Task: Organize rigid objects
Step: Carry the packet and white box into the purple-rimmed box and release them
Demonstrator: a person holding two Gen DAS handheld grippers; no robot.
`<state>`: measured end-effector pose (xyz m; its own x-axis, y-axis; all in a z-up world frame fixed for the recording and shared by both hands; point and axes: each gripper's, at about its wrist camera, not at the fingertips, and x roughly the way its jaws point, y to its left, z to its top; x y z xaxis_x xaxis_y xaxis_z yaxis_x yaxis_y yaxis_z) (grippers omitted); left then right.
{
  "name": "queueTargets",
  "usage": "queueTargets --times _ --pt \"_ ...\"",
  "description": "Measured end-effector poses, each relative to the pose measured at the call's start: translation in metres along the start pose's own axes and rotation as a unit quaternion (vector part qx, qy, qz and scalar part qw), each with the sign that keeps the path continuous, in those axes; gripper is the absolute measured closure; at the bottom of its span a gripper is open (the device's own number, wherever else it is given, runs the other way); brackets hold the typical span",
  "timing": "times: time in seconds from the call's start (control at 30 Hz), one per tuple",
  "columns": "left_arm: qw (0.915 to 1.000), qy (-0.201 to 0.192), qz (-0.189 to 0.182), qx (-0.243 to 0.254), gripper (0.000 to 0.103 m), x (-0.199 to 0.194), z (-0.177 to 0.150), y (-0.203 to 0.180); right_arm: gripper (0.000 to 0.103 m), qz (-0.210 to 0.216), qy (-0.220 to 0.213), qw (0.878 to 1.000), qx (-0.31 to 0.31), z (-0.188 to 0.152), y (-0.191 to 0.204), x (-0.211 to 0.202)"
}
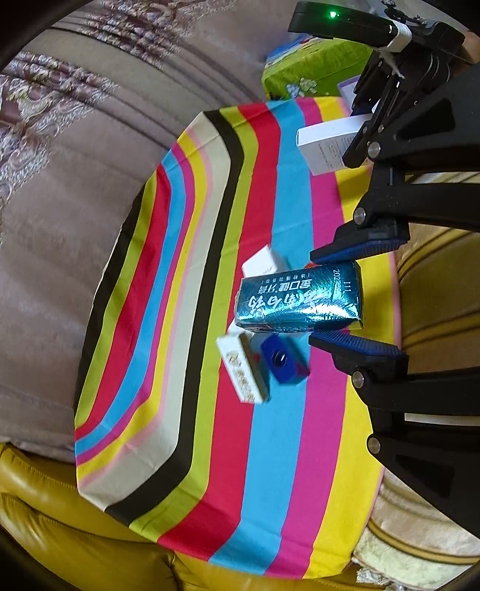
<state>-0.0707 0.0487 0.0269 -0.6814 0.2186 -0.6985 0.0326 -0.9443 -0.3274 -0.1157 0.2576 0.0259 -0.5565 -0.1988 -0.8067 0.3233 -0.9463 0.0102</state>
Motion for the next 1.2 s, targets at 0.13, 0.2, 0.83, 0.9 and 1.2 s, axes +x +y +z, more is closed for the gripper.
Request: queueTargets --times 0.13,0.2,0.83,0.9,1.2 --pt "0.9996 0.014 -0.022 0.009 0.064 0.003 -0.004 -0.017 0.063 0.004 -0.003 1.000 0.013 -0.009 -0.012 -0.013" --pt "0.9990 0.023 -0.036 0.015 0.064 0.005 -0.009 -0.028 0.063 0.006 -0.004 1.000 0.019 -0.014 -0.020 -0.019" --pt "0.9744 0.117 -0.167 0.094 0.064 0.033 -0.050 -0.143 0.063 -0.073 0.052 0.986 0.138 -0.083 -0.160 -0.020" --pt "0.9718 0.124 -0.173 0.101 0.064 0.034 -0.054 -0.151 0.063 -0.088 0.058 0.983 0.152 -0.089 -0.176 -0.017" --pt "0.9546 0.163 -0.213 0.129 0.064 0.049 -0.069 -0.189 0.063 -0.127 0.071 0.969 0.198 -0.106 -0.225 -0.014"
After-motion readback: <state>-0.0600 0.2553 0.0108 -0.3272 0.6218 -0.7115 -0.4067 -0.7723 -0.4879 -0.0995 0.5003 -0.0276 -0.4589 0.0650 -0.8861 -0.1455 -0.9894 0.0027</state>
